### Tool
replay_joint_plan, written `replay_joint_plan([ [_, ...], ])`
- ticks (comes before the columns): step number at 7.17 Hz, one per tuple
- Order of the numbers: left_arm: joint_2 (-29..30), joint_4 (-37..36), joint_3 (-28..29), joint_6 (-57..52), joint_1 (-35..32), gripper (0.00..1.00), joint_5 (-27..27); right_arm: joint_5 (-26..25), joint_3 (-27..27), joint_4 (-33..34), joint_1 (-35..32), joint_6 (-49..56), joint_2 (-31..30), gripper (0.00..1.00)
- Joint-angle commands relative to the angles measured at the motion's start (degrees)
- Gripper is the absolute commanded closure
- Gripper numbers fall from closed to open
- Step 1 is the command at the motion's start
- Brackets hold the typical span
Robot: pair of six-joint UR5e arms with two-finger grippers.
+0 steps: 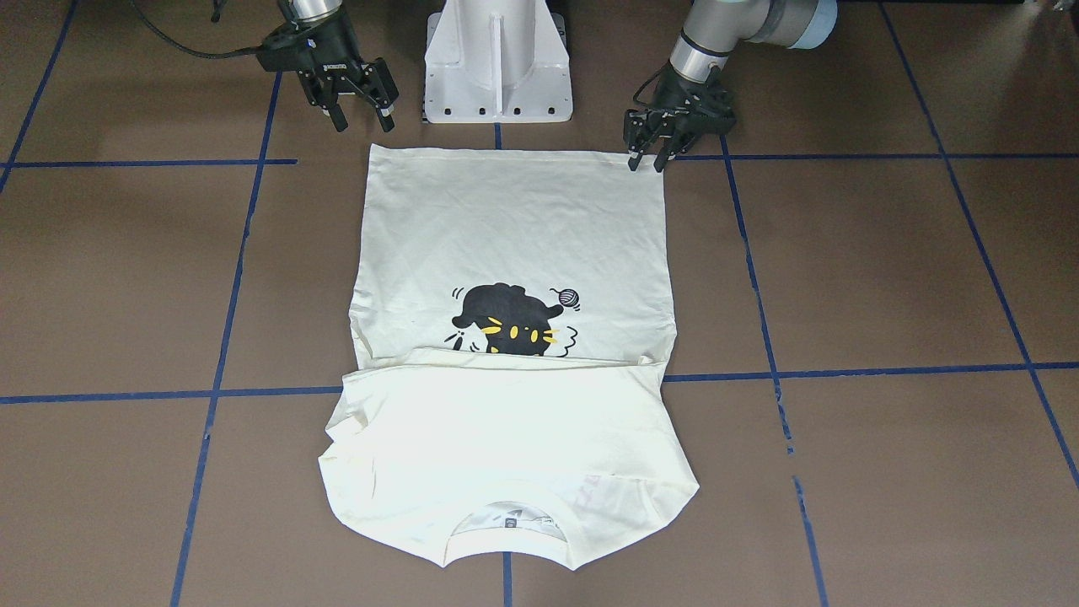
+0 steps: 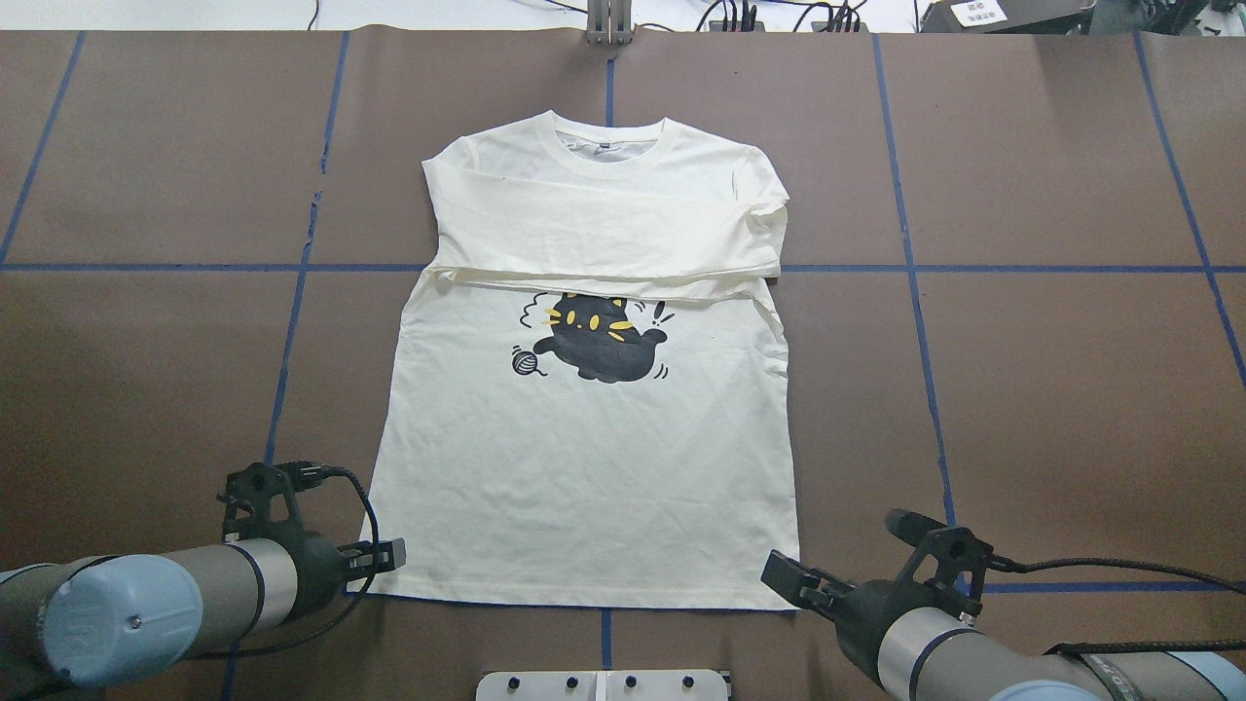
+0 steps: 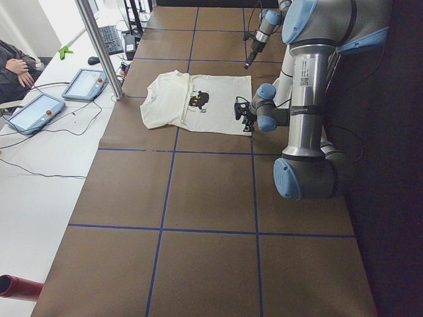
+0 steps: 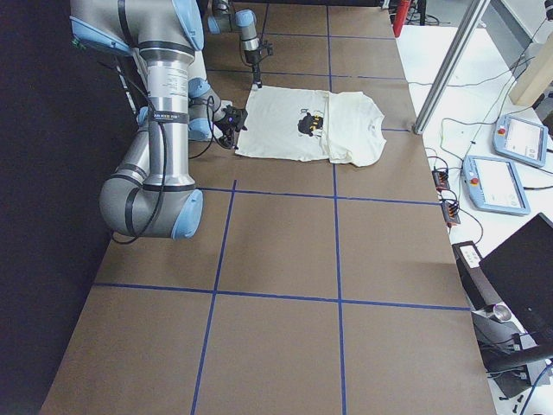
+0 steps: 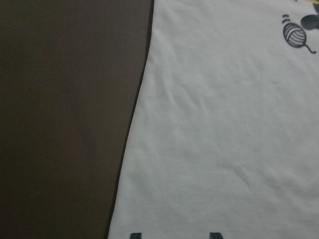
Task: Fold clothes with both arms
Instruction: 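Move both grippers to the hem corners nearest the robot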
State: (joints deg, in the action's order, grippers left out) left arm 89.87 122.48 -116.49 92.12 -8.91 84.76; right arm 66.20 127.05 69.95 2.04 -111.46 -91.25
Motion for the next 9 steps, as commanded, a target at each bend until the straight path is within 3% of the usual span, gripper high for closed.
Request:
replay_joint_plan([
  [1, -2.41, -0.05, -0.75, -0.10, 0.38, 0.47, 0.14, -0.20, 0.04, -0.07, 0.16, 0.01, -0.15, 0.04],
  [4, -2.60, -2.15, -1.29, -0.10, 0.82, 0.47, 0.32, -0.11, 0.04, -0.07, 0.16, 0.01, -0.24, 0.04],
  [9, -2.24, -2.25, -0.85, -0.10, 1.53, 0.58, 0.32, -0.20, 0.12, -0.07, 0.07, 0.01, -0.33, 0.04],
])
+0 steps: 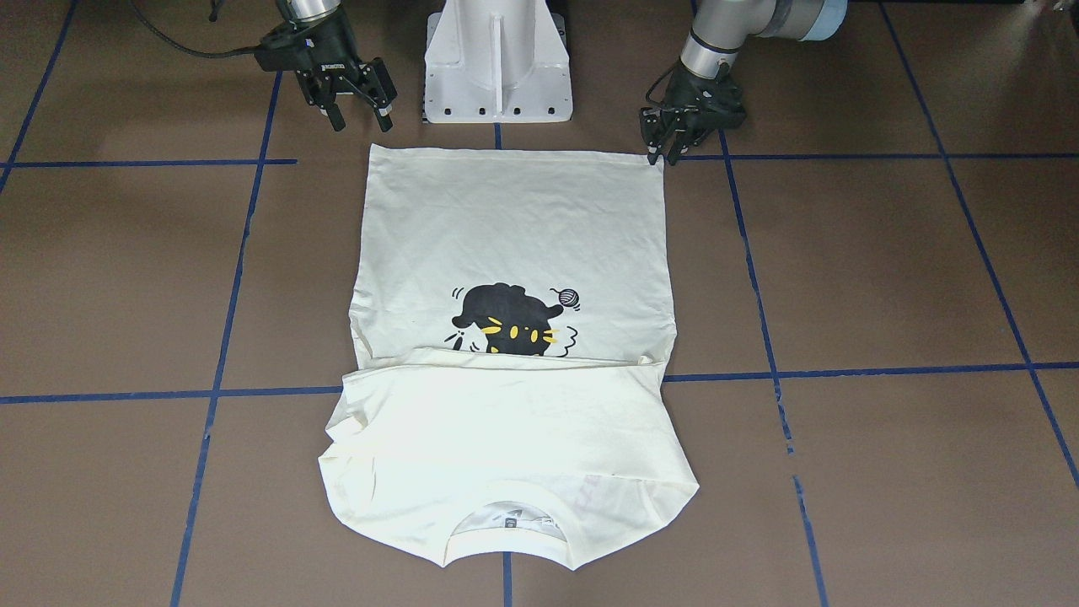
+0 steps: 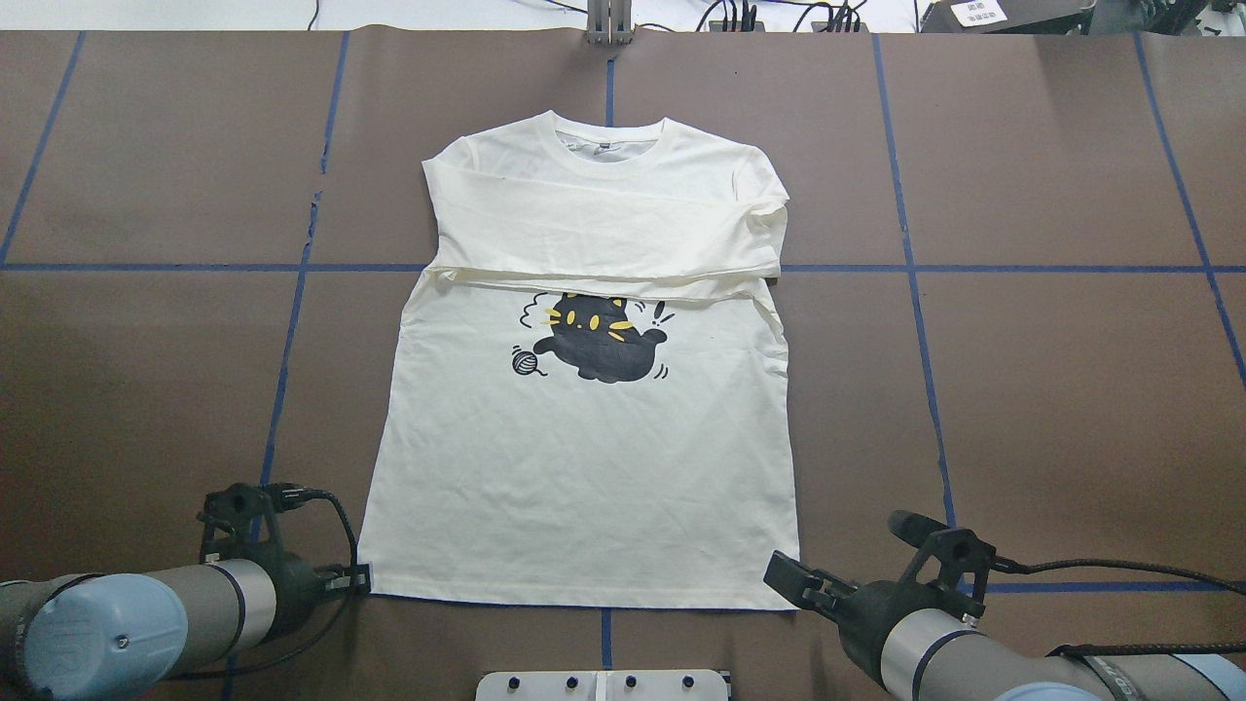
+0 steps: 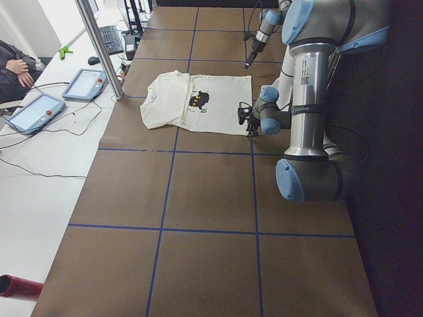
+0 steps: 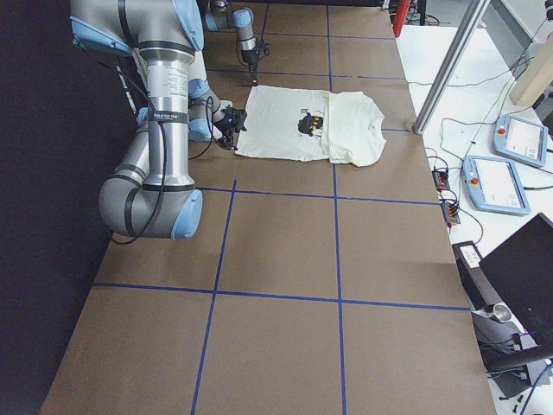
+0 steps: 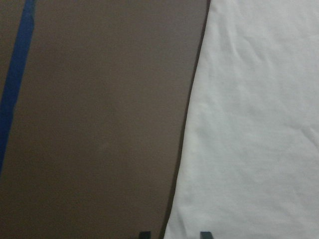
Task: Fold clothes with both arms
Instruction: 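Grasp the hem corners with both grippers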
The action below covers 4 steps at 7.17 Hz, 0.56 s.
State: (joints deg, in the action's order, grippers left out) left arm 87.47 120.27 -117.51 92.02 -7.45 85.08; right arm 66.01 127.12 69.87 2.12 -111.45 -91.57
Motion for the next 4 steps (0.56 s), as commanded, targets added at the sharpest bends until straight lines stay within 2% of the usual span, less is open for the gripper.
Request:
replay_joint_plan([
  [1, 0.15, -0.04, 0.18, 0.00, 0.07, 0.58, 0.00, 0.00, -0.02, 0.00, -0.01, 0.00, -0.02, 0.04],
  [2, 0.24, -0.04, 0.27, 0.00, 0.15, 0.59, 0.00, 0.00, -0.03, 0.09, -0.01, 0.00, -0.10, 0.04],
  [3, 0.24, -0.04, 0.27, 0.00, 0.15, 0.63, 0.00, 0.00, -0.03, 0.09, -0.01, 0.00, -0.10, 0.03],
  [4, 0.24, -0.04, 0.27, 0.00, 0.42, 0.72, 0.00, 0.00, -0.03, 0.09, -0.10, 0.00, -0.19, 0.03],
])
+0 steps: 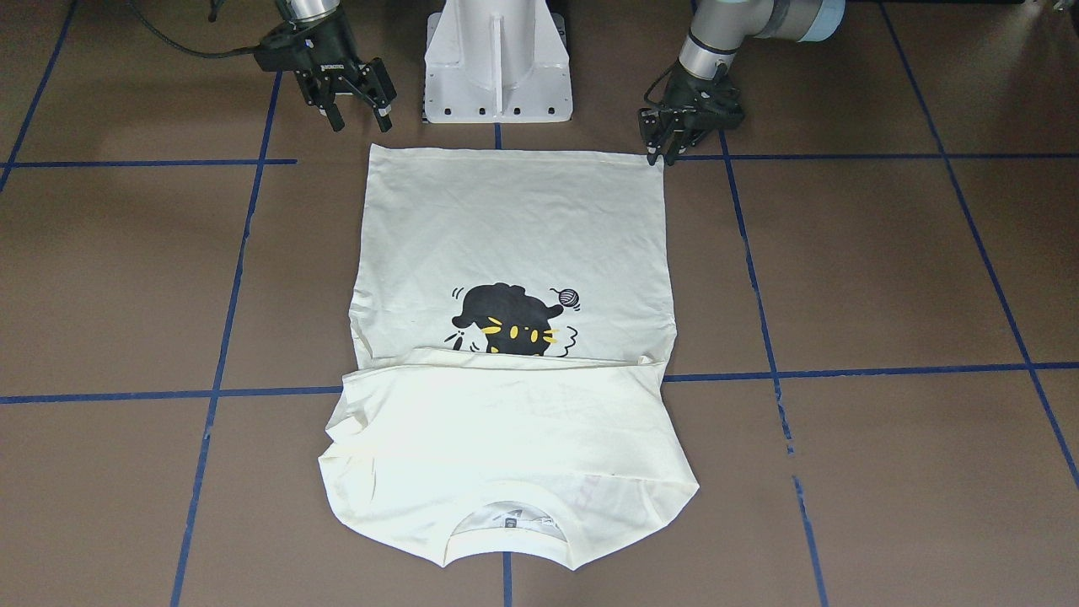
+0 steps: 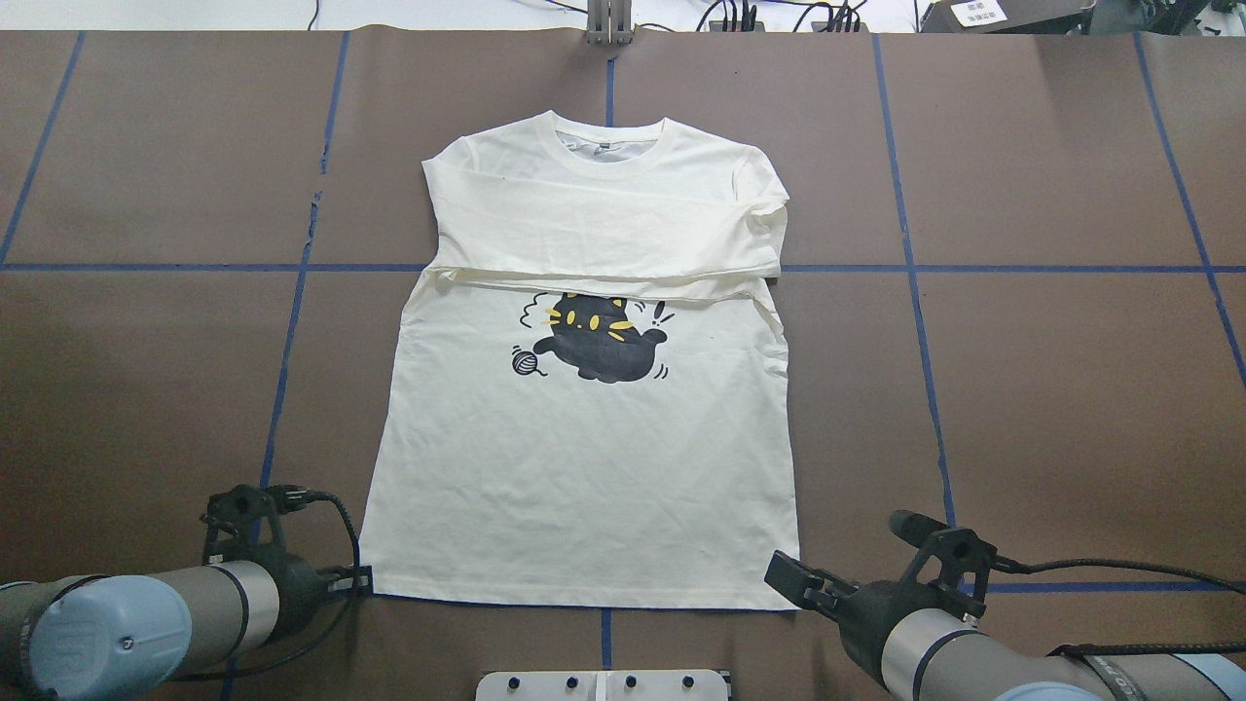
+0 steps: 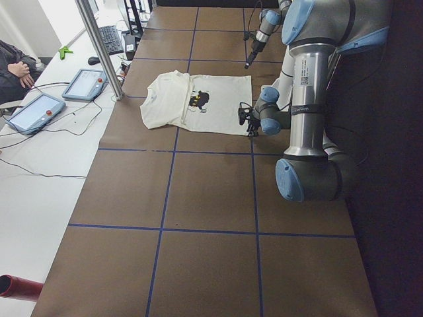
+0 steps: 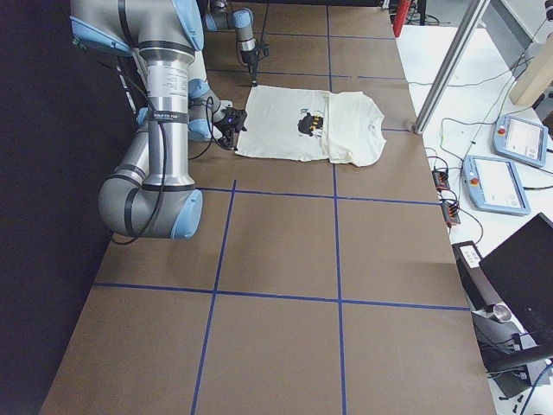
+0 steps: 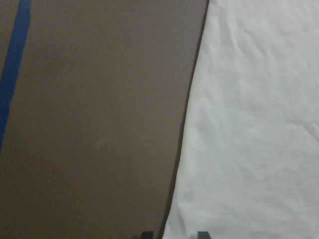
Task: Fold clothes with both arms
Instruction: 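Grasp the hem corners with both grippers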
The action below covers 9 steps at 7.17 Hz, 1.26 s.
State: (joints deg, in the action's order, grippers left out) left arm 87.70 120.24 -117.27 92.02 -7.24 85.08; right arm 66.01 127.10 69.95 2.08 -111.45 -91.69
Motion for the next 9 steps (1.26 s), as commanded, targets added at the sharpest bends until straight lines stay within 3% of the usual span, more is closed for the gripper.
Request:
replay_joint_plan([
  [1, 0.02, 0.00, 0.02, 0.00, 0.21, 0.84, 0.00, 0.00, -0.01, 0.01, -0.06, 0.09, -0.07, 0.03],
  [2, 0.10, 0.00, 0.02, 0.00, 0.21, 1.00, 0.00, 0.00, -0.01, 0.01, -0.06, 0.09, -0.07, 0.03],
  [5, 0.02, 0.00, -0.33, 0.00, 0.21, 1.00, -0.09, 0.09, -0.27, 0.10, 0.03, 0.00, -0.07, 0.03],
  [6, 0.10, 0.00, -1.38, -0.09, 0.12, 1.00, 0.00, -1.04, -0.53, 0.71, 0.46, -0.26, 0.54, 0.16],
  [7, 0.10, -0.09, -2.17, 0.00, 0.12, 1.00, 0.09, -1.14, -2.01, 1.24, 0.73, -3.83, 0.72, 0.38],
  [9, 0.19, 0.00, -2.27, 0.00, 0.12, 1.00, 0.17, -1.14, -3.95, 2.03, 1.17, -4.13, 1.15, 0.38],
])
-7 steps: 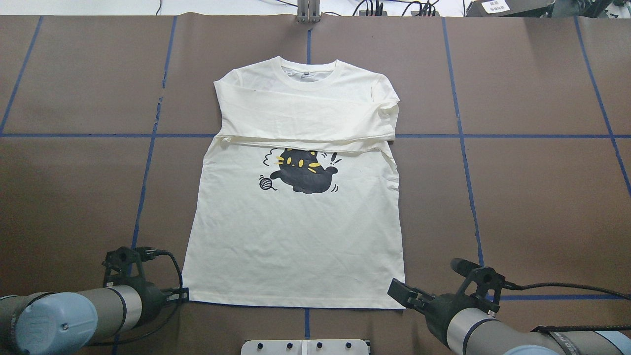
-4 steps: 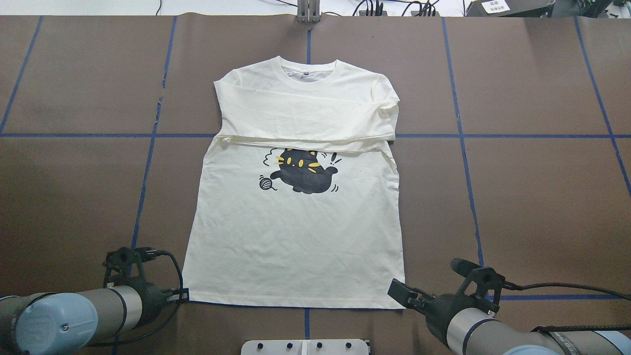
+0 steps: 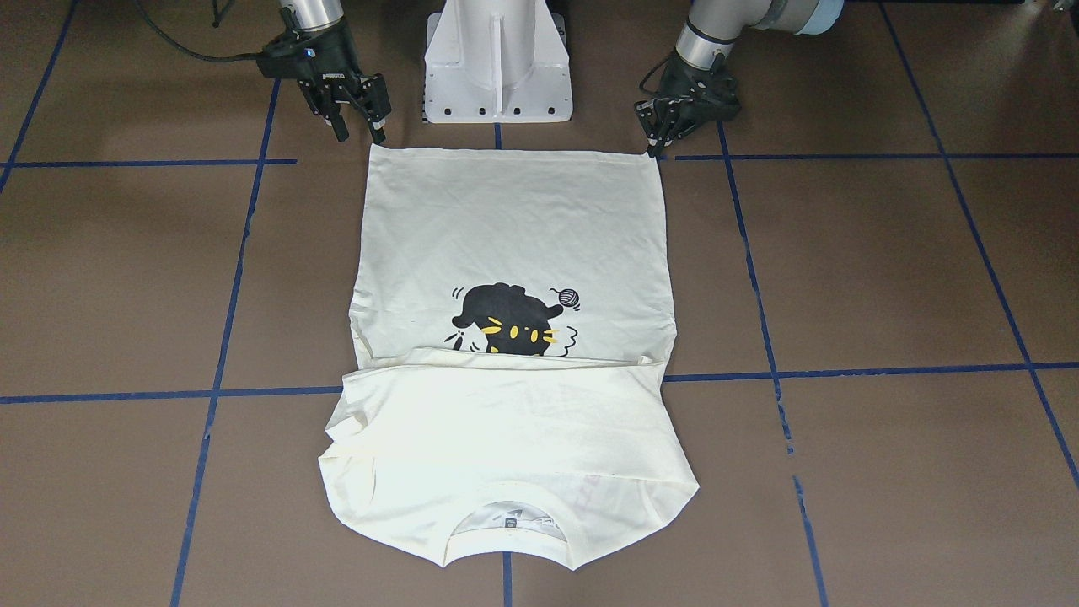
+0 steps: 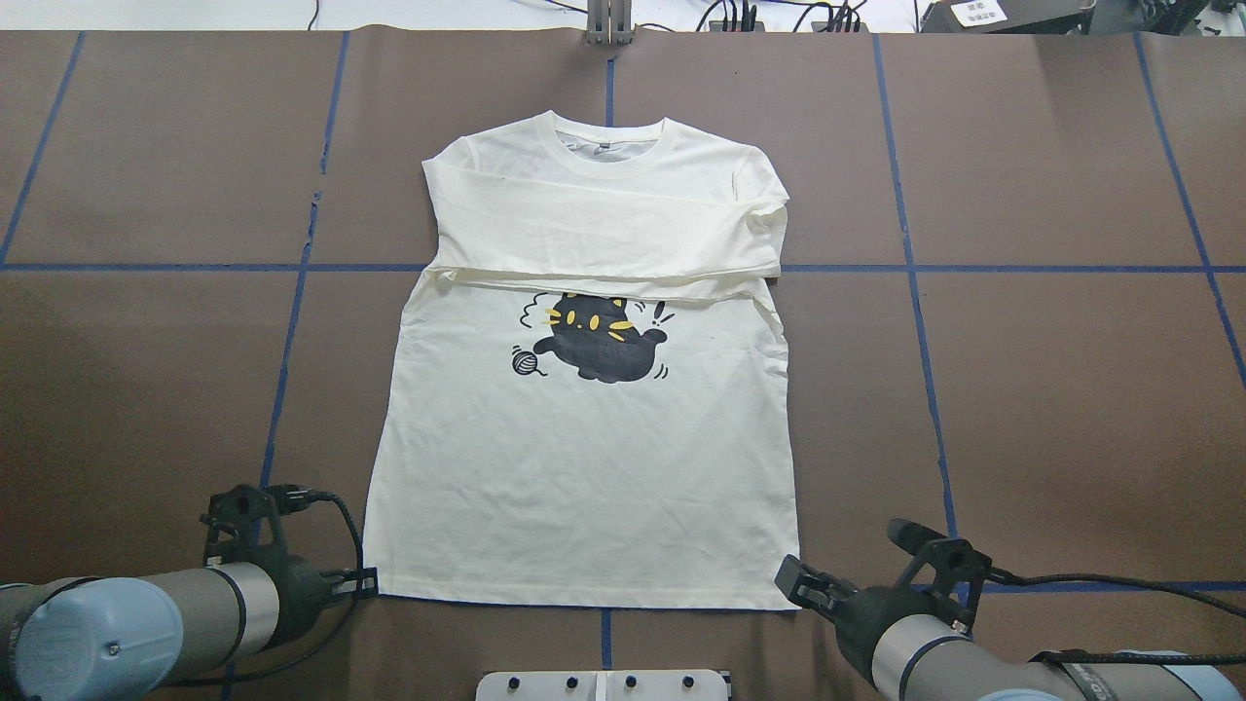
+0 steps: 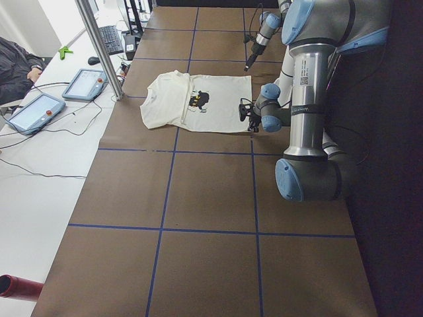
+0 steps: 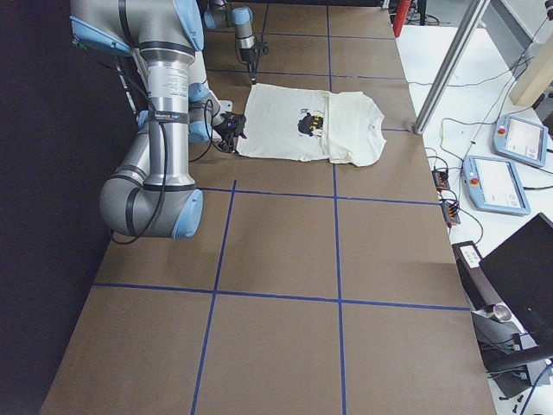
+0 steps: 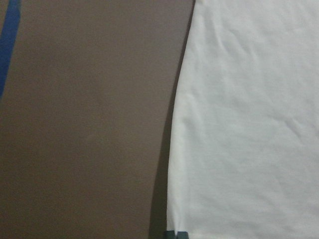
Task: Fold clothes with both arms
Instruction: 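Grasp the hem corners with both grippers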
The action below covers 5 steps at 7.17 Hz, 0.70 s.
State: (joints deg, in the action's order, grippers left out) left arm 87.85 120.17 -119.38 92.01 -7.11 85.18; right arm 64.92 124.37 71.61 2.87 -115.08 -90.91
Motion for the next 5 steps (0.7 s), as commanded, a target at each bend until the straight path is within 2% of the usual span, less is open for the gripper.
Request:
replay_joint_plan([
  [1, 0.04, 0.06, -0.15, 0.01, -0.01, 1.00, 0.08, -0.05, -3.15, 0.63, 0.47, -0.40, 2.12, 0.38],
  [3, 0.04, 0.06, -0.07, 0.01, -0.01, 1.00, 0.08, 0.04, -4.05, 4.22, 0.47, -0.40, 4.51, 0.39],
  [5, 0.04, 0.15, -0.07, 0.01, -0.01, 1.00, 0.17, 0.12, -4.14, 5.90, 0.91, -0.32, 4.34, 0.45],
])
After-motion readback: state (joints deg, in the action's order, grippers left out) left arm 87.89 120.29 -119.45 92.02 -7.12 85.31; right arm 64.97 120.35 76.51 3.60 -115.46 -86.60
